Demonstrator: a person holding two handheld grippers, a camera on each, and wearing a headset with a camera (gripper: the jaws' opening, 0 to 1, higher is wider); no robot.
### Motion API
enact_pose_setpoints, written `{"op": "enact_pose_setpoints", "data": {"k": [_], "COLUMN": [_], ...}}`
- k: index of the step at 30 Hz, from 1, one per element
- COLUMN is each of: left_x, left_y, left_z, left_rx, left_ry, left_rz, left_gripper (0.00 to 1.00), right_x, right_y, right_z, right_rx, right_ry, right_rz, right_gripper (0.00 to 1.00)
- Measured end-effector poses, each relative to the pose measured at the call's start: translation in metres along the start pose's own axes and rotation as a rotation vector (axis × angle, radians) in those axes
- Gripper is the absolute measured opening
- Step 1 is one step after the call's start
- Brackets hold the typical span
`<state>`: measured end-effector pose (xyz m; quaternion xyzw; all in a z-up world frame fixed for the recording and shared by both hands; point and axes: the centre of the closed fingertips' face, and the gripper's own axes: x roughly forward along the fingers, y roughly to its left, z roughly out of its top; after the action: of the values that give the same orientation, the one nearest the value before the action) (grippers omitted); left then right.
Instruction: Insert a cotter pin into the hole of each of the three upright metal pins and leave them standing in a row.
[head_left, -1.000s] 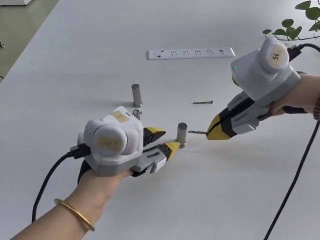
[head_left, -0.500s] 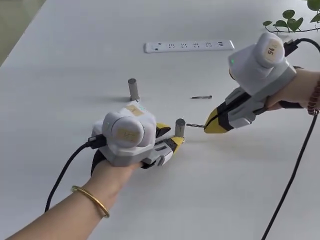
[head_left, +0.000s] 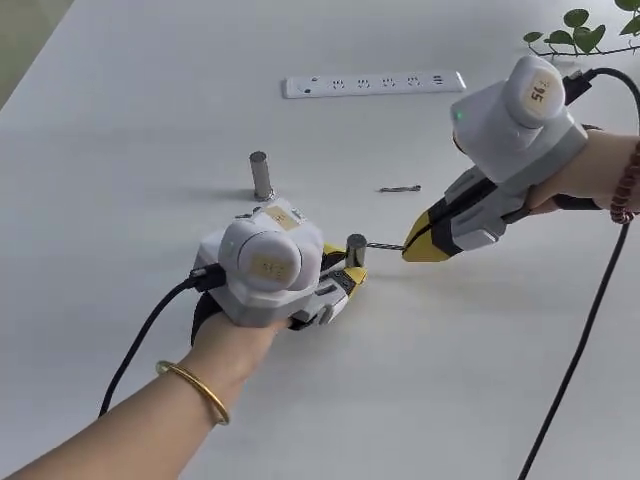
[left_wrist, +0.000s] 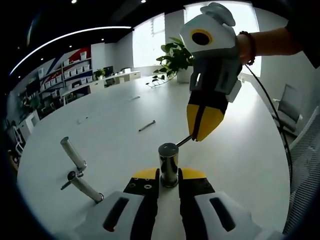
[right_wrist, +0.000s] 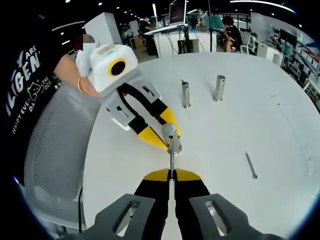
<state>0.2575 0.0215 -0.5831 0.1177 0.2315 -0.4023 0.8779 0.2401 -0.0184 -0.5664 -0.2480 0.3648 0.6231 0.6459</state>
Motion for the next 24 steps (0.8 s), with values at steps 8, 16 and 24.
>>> {"op": "enact_pose_setpoints", "data": {"k": [8,16,24], "left_x": [0.002,0.002,0.004], "left_y": [0.000,0.000,-0.001], "left_z": [0.001,0.001,-0.005], "left_rx": [-0.006,0.013,0.020], "left_ry": [0.000,0.001,0.013], "left_rz": [-0.009,-0.028,-0.036], "left_gripper": [0.11,0.11,0.11], "right_x": [0.000,0.002,0.004], "right_y": [0.000,0.002,0.003], "right_z": [0.002,0.008,0.010], "right_rx": [-0.026,-0.057,-0.111], "right_ry": [0.004,0.007,0.042], "right_rz": [-0.003,0.008,0.006], "right_gripper": [0.00,0.00,0.00]}}
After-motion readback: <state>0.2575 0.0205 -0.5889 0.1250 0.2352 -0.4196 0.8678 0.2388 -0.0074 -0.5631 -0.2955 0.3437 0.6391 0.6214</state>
